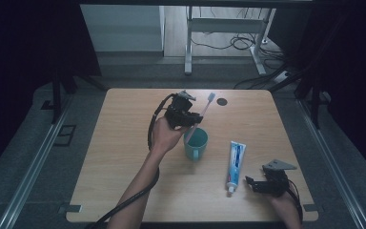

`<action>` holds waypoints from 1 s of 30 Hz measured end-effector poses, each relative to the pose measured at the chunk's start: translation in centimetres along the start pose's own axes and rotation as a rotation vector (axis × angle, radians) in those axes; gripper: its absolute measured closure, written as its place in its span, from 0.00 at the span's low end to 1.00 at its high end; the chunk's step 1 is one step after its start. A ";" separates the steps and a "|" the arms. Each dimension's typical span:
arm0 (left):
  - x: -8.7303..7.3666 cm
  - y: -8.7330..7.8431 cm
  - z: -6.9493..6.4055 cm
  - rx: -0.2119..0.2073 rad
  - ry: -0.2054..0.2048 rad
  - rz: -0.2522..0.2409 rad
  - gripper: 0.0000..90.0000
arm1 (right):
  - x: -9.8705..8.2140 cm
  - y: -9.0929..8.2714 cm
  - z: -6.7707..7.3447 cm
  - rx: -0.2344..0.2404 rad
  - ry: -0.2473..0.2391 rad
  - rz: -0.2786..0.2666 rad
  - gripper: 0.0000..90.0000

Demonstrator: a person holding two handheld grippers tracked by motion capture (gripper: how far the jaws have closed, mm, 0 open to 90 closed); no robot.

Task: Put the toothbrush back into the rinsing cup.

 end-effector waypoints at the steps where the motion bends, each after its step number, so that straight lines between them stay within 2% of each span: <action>1: 0.0 0.2 -0.1 0.001 -0.002 -0.002 0.88 | 0.0 0.0 0.0 0.000 0.000 0.000 0.14; 8: -0.4 1.3 -0.2 0.010 0.008 -0.014 0.88 | 0.0 0.0 0.0 -0.001 -0.001 0.000 0.14; 15: -1.0 2.3 -0.3 0.009 -0.003 -0.031 0.88 | 0.0 0.0 0.0 -0.002 -0.001 0.000 0.14; 30: -3.3 4.0 -0.1 0.021 -0.010 -0.035 0.88 | 0.0 0.0 0.0 0.001 -0.004 0.000 0.14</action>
Point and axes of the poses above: each handheld gripper's, and its own axes: y roughly forward along the jaws, x roughly out of its top, z roughly to its left, the point moved 2 cm from there along y, roughly forward along the jaws, and after that the axes turned 2 degrees about y, right-handed, at the moved point
